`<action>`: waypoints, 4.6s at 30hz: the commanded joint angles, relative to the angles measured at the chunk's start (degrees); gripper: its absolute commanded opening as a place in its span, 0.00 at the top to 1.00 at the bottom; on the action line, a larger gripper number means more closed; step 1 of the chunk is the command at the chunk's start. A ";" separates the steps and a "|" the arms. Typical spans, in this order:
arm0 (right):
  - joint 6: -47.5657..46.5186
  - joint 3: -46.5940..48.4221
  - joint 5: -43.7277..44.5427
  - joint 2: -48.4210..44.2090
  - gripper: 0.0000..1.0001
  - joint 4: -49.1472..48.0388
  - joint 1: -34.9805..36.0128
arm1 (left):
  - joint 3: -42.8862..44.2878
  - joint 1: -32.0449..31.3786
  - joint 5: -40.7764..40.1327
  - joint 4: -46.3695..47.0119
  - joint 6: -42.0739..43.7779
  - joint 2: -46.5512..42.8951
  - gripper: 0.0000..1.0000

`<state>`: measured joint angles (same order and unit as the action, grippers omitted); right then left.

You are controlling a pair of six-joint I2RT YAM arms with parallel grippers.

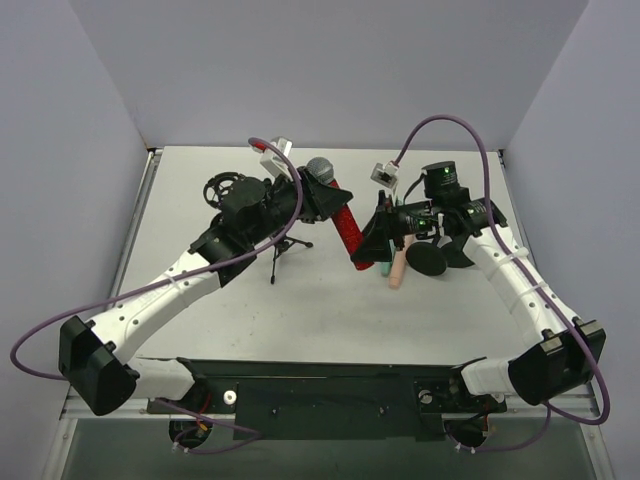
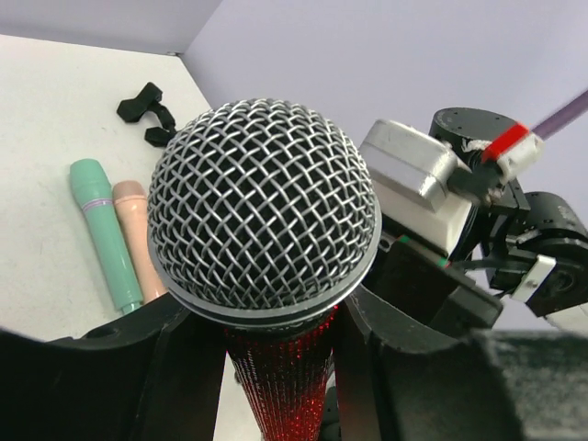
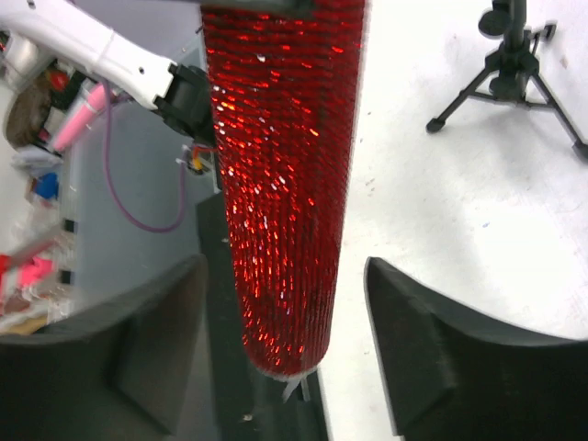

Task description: Attach the microphones to the stand

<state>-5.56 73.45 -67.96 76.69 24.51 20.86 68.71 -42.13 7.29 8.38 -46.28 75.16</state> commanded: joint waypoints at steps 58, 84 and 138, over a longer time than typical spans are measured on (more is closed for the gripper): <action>-8.32 -21.68 21.03 -12.70 0.07 -8.69 -14.18 | 15.84 26.66 -9.49 -18.93 44.08 -8.89 1.00; -9.99 -21.24 20.68 -11.91 0.07 -6.94 -14.27 | 6.61 31.85 3.26 -18.30 43.20 -11.09 1.00; -13.77 -19.66 19.36 -8.75 0.07 -2.54 -14.09 | -7.63 31.85 3.88 -10.48 29.14 -12.67 1.00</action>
<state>-18.15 52.01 -46.89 67.40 21.32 6.79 63.37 -9.80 8.69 6.48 -12.47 60.90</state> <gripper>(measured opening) 0.933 0.516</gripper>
